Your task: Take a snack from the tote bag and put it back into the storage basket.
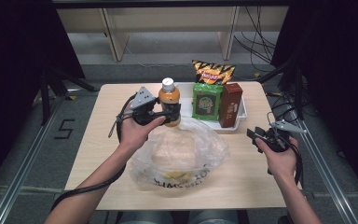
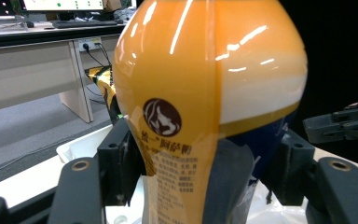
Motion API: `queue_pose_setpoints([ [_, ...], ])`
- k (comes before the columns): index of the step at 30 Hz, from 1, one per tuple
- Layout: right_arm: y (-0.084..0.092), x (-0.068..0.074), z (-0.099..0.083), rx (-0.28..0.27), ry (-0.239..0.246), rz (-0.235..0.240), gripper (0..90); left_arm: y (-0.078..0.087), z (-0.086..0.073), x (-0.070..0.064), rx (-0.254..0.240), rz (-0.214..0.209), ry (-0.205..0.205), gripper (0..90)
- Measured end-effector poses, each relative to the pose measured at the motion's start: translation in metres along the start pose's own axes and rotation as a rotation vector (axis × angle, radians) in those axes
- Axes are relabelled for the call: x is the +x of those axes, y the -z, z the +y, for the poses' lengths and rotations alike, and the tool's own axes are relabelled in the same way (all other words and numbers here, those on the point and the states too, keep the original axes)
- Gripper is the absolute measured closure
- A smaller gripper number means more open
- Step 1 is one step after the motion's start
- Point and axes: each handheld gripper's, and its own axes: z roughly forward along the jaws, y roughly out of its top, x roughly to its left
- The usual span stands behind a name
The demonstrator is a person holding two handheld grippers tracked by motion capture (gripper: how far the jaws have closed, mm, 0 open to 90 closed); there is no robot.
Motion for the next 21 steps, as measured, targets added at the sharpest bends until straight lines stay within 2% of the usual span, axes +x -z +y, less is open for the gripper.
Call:
queue_pose_setpoints([
  [1, -0.001, -0.002, 0.0, -0.009, 0.027, 0.011, 59.9, -0.001, 0.0, 0.0, -0.001, 0.0, 0.0, 37.0],
  [2, -0.002, -0.003, 0.0, -0.008, 0.032, 0.014, 59.9, -0.002, 0.001, 0.001, -0.002, 0.0, -0.003, 37.0],
  [21, -0.002, -0.002, -0.001, -0.005, 0.019, 0.017, 59.8, -0.016, 0.011, 0.01, -0.023, 0.005, -0.002, 36.9],
])
